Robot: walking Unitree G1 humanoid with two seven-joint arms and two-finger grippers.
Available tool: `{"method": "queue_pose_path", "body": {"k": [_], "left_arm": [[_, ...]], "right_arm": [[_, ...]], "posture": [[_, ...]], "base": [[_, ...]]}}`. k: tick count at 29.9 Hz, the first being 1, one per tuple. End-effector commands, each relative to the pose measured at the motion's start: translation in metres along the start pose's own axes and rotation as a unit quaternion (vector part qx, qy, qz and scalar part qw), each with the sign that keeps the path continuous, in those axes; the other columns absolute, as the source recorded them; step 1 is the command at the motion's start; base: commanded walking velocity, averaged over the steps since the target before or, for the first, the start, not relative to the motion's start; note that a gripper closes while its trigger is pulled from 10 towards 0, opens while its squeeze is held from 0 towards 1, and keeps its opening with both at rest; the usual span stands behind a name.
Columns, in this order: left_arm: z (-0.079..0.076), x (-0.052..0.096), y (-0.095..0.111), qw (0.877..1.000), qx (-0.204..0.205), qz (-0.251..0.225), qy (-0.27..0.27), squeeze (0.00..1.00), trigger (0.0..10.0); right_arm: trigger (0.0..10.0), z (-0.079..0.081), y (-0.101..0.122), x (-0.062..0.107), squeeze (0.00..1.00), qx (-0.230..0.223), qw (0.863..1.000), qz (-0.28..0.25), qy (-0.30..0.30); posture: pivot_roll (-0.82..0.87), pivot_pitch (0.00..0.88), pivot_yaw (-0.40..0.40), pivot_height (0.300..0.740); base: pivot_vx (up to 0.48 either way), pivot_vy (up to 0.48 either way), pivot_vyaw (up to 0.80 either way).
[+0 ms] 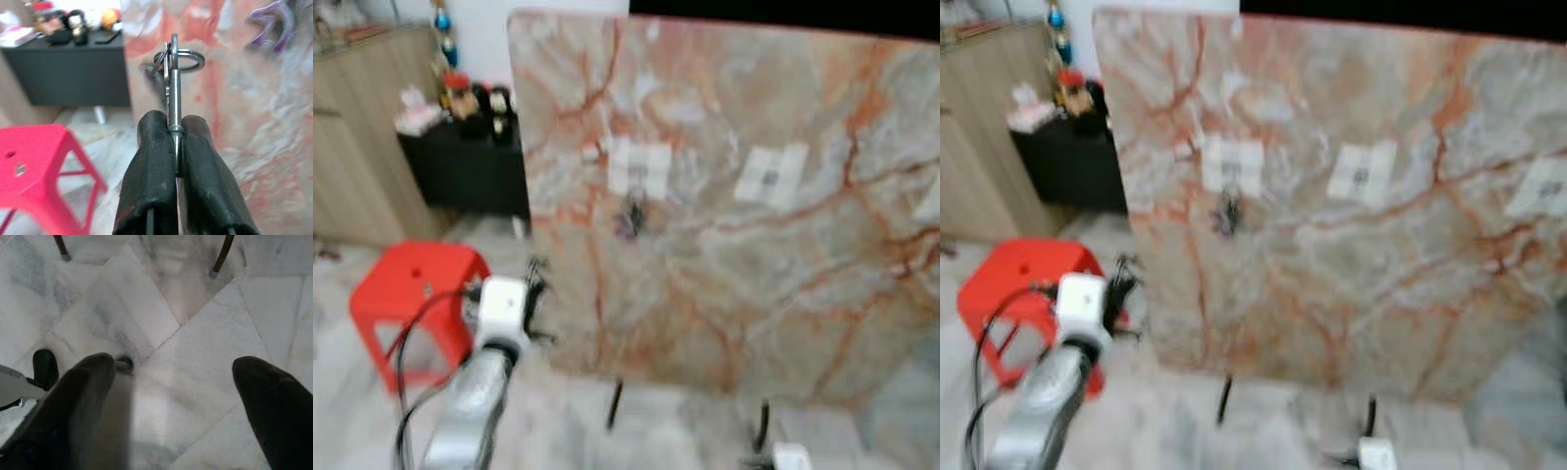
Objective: Hang keys on a hook
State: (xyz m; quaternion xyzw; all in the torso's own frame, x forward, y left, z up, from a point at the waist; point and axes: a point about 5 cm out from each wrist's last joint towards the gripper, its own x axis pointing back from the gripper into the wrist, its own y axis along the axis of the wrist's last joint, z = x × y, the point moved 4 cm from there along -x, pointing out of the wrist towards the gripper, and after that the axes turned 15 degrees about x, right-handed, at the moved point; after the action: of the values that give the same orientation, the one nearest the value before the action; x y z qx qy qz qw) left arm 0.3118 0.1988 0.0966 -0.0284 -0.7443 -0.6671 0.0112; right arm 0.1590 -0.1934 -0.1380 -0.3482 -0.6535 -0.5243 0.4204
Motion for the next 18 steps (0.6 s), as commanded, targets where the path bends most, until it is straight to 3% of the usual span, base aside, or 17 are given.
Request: {"method": "queue_pose_path", "body": {"k": [1, 18], "left_arm": [[-0.0043, -0.0006, 0.004, 1.0, -0.003, -0.009, -0.004, 0.0, 10.0], [0.0003, -0.006, 0.0129, 1.0, -0.017, -0.023, 0.008, 0.0, 10.0]], "right_arm": [[10.0, -0.0091, -0.0002, 0.0008, 0.0, -0.002, 1.0, 0.002, -0.012], [10.0, -0.0094, 0.0016, 0.0008, 0.0, -0.019, 1.0, -0.004, -0.01]], "posture": [[0.17, 0.0, -0.056, 0.74], [0.16, 0.0, -0.053, 0.74]], "base": [[0.0, -0.435, 0.0], [0.0, -0.435, 0.0]]}}
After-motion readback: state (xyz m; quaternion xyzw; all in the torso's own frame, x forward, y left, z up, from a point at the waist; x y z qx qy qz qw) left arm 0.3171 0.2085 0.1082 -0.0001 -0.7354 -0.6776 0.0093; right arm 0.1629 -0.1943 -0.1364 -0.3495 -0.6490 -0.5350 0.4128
